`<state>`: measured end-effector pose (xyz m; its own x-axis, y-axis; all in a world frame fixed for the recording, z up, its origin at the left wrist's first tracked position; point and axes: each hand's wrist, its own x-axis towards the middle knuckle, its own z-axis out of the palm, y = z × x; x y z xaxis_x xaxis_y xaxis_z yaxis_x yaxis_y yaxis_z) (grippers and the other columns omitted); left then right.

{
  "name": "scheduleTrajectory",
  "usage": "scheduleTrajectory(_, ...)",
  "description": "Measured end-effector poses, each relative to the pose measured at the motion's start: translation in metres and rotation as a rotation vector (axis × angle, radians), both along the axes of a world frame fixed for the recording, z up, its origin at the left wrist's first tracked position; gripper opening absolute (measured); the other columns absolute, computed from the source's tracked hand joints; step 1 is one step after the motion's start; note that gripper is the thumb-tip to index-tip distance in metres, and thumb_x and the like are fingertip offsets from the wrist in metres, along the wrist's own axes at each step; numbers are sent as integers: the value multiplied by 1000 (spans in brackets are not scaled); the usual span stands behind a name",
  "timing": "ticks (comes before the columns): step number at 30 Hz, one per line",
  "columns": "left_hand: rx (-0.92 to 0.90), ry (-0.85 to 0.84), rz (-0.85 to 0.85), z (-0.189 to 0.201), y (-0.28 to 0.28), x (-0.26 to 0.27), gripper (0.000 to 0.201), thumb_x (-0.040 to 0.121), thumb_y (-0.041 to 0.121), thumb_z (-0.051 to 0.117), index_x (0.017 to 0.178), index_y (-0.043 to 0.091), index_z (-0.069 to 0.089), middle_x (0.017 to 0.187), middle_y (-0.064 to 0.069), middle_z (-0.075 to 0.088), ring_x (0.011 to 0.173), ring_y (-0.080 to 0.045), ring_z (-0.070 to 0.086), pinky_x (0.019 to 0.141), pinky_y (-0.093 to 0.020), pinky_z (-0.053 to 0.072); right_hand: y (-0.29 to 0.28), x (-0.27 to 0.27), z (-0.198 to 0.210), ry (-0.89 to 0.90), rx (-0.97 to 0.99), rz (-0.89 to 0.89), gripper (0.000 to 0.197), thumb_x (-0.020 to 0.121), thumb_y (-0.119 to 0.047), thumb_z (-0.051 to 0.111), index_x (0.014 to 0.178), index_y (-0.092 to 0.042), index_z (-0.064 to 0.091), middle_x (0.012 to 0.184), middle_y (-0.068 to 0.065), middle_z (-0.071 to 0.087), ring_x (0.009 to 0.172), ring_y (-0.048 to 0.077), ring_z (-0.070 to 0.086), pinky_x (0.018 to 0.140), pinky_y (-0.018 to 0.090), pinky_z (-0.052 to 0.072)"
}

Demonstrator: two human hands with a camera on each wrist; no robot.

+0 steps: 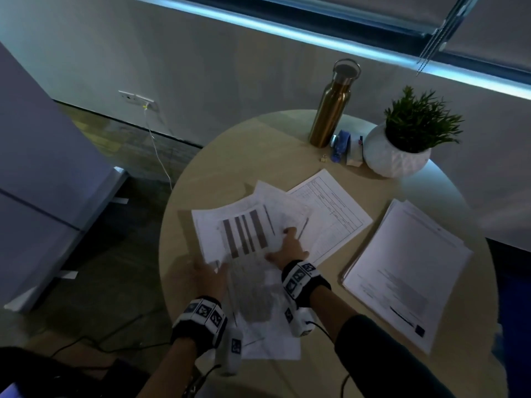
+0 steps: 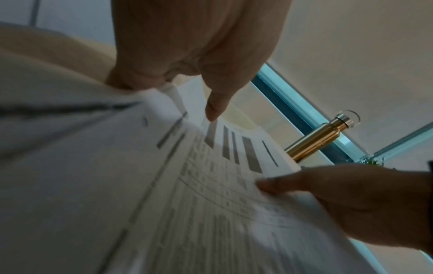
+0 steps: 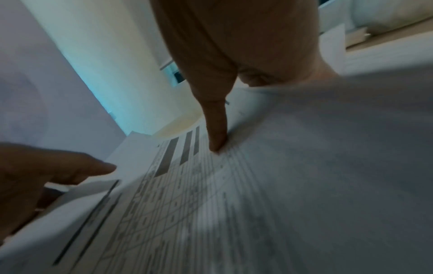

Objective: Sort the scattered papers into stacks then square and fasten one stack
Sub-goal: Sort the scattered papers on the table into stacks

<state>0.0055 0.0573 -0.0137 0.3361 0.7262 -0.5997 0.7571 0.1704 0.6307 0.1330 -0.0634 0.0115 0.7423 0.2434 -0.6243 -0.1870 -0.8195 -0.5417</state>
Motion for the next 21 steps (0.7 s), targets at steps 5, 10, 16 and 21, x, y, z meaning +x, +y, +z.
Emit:
scheduleTrajectory(5, -42, -57, -83, -3, 11, 0, 44, 93, 29, 51, 127, 1, 48, 131, -24, 52, 117, -40, 50, 101, -45, 40, -51, 14, 8, -61, 112, -123, 33, 78, -25, 72, 102, -4, 66, 105, 17, 69, 94, 30, 64, 85, 39, 53)
scheduleTrajectory(10, -29, -16, -232, -2, 15, 3, 49, 90, 26, 57, 131, 3, 45, 133, -20, 50, 115, -37, 51, 97, -47, 44, -101, 11, -1, -60, 205, -544, 45, 78, -28, 73, 108, 3, 64, 103, 17, 67, 96, 35, 65, 86, 47, 55)
scheduleTrajectory(16, 105, -23, -434, -3, 5, 13, 51, 87, 5, 56, 135, 10, 43, 134, -22, 51, 108, -39, 57, 84, -38, 47, -106, -23, -18, -6, 26, -786, 46, 89, -32, 56, 124, -3, 55, 126, 23, 54, 119, 36, 42, 102, 37, 37)
scheduleTrajectory(21, 124, -70, -454, -4, -2, 7, 48, 86, 1, 57, 132, 11, 45, 129, -21, 55, 107, -38, 59, 82, -40, 50, -98, -38, -23, -42, 139, -798, 38, 88, -17, 61, 120, 1, 56, 119, 22, 61, 106, 36, 59, 82, 29, 44)
